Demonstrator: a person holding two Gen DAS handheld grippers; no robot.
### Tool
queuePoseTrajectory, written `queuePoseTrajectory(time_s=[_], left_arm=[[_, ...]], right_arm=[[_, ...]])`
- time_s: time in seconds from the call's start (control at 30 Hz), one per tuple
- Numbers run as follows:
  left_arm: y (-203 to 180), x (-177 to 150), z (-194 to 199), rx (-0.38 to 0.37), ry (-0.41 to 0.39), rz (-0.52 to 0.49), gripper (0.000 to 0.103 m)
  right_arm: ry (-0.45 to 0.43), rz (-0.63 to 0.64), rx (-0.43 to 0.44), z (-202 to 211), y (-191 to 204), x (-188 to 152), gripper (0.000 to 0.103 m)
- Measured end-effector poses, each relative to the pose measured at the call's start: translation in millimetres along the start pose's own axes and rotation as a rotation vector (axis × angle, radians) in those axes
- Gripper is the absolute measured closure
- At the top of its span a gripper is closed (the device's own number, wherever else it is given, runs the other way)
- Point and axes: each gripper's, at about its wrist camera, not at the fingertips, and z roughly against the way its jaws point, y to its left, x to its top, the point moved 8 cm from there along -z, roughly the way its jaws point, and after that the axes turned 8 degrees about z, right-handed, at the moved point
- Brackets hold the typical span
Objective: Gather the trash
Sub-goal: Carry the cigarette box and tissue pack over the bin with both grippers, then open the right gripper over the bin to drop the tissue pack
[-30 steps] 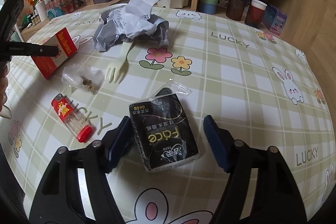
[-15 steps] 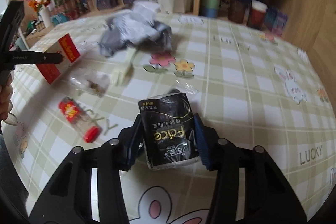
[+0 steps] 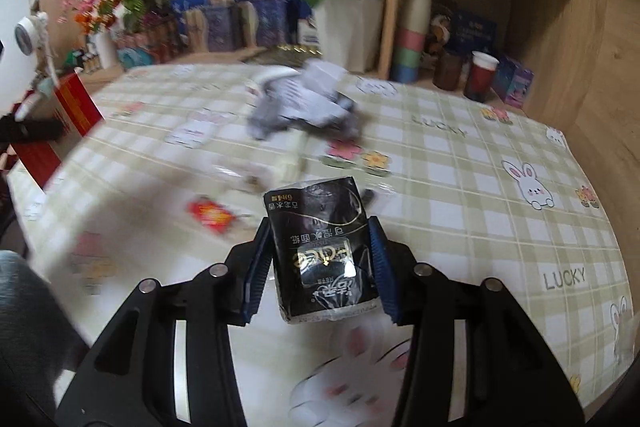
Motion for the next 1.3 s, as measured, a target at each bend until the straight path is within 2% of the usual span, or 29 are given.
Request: queuePoseTrajectory(time_s=[0.23, 0.43, 0.67, 0.83, 0.97, 1.13, 1.2, 1.3], left_arm=[[10.8, -50.8, 54.4, 0.009, -0.006, 0.013, 0.082], [26.9, -91.2, 92.5, 0.039, -0.01, 0.037, 0.082], [39.3, -127.6, 111.9, 0.061, -0.013, 0.062, 0.082], [39.2, -144.7, 116.8, 0.067, -0.029, 0.06, 0.082], [40.3, -152.4, 112.0, 0.07, -0.018, 0.05, 0.082], [43.6, -157.2, 106.7, 0.06, -0.006, 0.061, 0.082], [43.9, -159.0, 104.9, 0.061, -0.003, 0.06, 0.082], [44.7, -158.0, 104.5, 0.058, -0.006, 0.065, 0.081]], right_arm=[[-0.035, 0.042, 0.102, 54.8, 77.8, -10.0, 0.055], [-0.014, 0.074, 0.176, 73.8, 130.7, -34.3, 0.055], [0.06, 0.081, 0.258, 77.0, 172.3, -71.3, 0.055], [0.125, 0.08, 0.297, 69.8, 190.8, -91.3, 0.055], [0.202, 0.097, 0.271, 55.7, 196.7, -110.7, 0.055], [0.224, 0.102, 0.271, 52.0, 197.0, -116.5, 0.054], [0.235, 0.105, 0.275, 50.9, 198.5, -118.7, 0.052], [0.237, 0.113, 0.273, 49.7, 199.6, -118.2, 0.041]])
